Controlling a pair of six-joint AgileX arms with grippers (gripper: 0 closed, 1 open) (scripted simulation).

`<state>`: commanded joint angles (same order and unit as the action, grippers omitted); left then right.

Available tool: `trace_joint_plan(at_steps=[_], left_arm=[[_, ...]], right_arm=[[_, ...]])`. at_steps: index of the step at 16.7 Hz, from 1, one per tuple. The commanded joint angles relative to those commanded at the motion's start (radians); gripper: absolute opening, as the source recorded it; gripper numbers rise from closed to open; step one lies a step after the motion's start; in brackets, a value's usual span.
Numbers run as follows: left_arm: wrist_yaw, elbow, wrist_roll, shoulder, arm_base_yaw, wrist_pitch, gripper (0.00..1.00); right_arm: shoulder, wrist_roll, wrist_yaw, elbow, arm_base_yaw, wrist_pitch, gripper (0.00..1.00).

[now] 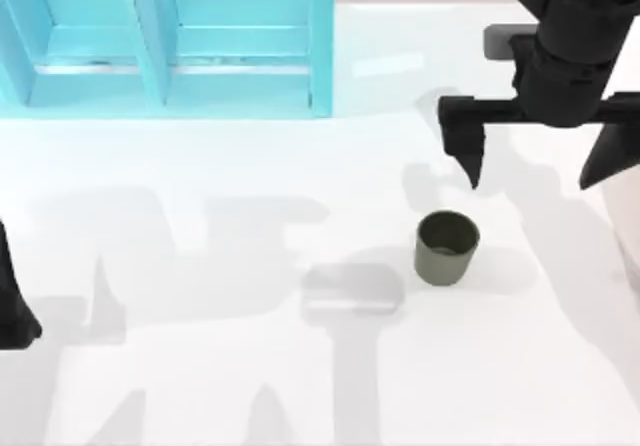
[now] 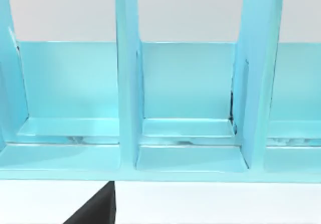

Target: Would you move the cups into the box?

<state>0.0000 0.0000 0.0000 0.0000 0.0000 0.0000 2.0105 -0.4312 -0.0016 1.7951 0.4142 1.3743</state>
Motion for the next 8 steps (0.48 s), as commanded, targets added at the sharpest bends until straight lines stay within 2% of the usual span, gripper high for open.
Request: trace_joint_plan(at_steps=[3,8], left_arm=[[0.000,0.000,0.000,0.000,0.000,0.000,1.00],[0.000,0.000,0.000,0.000,0.000,0.000,1.00]], right_arm=[[0.032,-0.063,0.002,0.020,0.063,-0.031,1.00],[0.029,-0.063,0.001,0.014,0.061,-0.033,1.00]])
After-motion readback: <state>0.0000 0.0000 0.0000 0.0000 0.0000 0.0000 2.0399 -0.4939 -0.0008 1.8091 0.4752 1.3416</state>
